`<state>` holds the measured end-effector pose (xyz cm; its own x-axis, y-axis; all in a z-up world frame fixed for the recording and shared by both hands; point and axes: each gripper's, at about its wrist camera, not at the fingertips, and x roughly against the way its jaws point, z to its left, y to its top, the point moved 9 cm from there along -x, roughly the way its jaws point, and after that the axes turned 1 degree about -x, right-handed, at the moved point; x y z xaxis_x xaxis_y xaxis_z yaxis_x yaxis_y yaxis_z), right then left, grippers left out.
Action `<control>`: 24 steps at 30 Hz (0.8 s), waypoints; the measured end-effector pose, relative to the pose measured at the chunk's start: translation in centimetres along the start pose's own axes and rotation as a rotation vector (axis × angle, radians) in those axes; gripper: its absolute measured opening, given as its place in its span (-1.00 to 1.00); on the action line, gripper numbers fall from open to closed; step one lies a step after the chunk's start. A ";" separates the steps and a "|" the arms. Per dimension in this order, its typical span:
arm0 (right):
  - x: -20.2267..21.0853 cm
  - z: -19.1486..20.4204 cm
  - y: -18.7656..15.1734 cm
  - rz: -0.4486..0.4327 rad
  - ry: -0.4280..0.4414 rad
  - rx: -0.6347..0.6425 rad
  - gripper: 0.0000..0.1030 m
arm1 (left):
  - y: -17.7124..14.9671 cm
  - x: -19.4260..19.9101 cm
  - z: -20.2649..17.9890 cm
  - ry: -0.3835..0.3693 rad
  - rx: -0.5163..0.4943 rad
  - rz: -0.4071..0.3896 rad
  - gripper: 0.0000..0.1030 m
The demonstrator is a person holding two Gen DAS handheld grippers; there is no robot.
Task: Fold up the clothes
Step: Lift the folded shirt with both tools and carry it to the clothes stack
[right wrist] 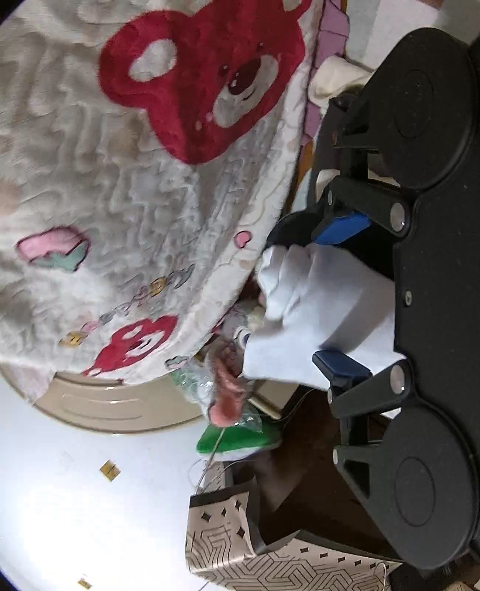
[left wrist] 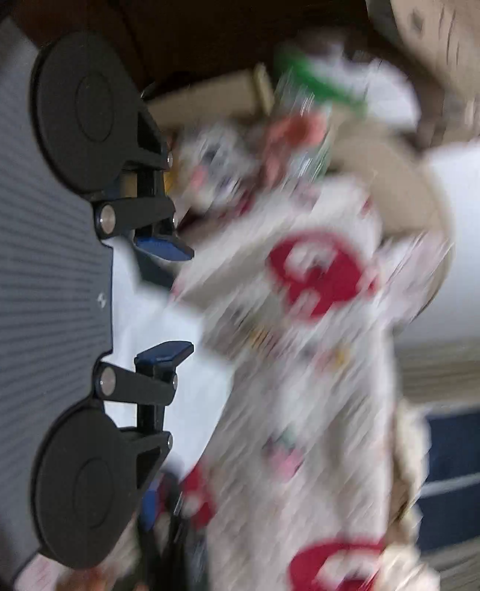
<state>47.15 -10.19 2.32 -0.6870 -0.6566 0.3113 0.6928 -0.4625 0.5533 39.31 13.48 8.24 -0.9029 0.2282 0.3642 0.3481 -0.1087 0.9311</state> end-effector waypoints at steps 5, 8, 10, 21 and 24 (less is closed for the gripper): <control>-1.5 -0.3 0.9 -0.024 0.048 0.018 0.37 | -5.4 -1.3 -1.2 -0.005 -0.028 0.171 -0.56; -3.1 0.0 1.2 -0.048 0.095 0.075 0.29 | -6.9 -1.1 0.6 -0.040 0.145 0.168 -0.56; -3.6 0.7 1.1 -0.070 0.118 0.124 -0.32 | -7.1 -0.8 0.9 -0.031 0.140 0.157 -0.56; -4.6 0.7 2.0 -0.123 -0.015 0.281 -0.38 | -8.6 1.4 3.5 0.142 0.153 0.043 -0.61; -4.5 1.2 2.0 -0.133 -0.059 0.336 -0.36 | -7.8 1.6 3.7 0.167 0.180 0.015 -0.60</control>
